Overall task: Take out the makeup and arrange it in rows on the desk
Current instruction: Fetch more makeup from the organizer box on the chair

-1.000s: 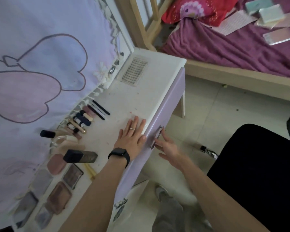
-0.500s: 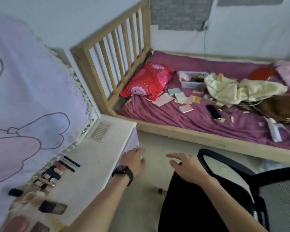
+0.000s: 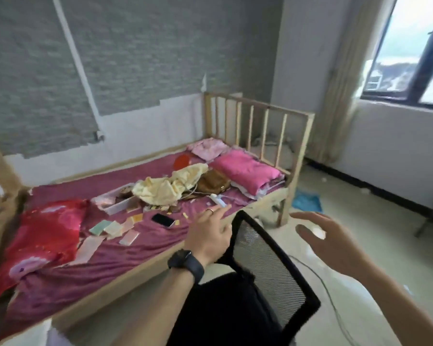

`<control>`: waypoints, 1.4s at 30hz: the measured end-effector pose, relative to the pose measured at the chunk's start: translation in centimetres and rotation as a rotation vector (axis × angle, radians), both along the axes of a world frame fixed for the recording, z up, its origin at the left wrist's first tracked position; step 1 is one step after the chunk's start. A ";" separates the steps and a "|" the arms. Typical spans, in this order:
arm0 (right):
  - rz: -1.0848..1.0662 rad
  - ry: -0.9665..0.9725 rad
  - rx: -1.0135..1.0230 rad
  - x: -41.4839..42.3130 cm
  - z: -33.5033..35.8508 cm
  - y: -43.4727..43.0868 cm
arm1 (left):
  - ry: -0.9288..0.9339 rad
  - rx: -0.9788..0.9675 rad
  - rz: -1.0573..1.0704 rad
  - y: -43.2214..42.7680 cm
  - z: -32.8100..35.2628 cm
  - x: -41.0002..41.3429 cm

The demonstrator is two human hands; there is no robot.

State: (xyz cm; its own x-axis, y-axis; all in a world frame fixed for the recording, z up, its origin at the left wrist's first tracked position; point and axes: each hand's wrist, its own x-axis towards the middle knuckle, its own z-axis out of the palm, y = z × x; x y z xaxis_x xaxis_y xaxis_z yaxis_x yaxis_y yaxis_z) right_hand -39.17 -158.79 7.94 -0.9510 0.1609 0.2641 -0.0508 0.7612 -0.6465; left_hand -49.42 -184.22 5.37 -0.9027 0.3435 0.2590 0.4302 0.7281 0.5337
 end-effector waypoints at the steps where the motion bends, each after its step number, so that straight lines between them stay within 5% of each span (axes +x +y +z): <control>1: -0.067 0.022 0.010 1.6 0.6 2.0 | 0.023 -0.003 -0.058 2.7 0.9 0.2; 10: -0.526 0.008 0.155 13.9 3.7 19.8 | 0.132 -0.033 -0.531 27.8 4.8 3.2; 21: -0.723 0.024 0.188 19.0 2.8 41.0 | 0.161 0.004 -0.704 54.6 5.1 4.3; 31: -0.795 0.005 0.173 14.5 2.8 57.2 | 0.175 0.015 -0.753 71.3 4.1 -1.3; 42: -0.926 -0.080 0.146 -0.5 0.4 78.1 | 0.125 -0.006 -0.906 96.6 2.1 -16.3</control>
State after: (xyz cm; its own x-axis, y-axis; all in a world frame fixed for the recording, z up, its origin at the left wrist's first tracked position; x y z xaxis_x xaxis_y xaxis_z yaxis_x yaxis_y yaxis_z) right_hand -39.66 -80.67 8.34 -0.4775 0.8327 0.2804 0.6558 0.5502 -0.5169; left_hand -65.72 -87.66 7.51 -0.2526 0.9085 0.3328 0.8930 0.0864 0.4417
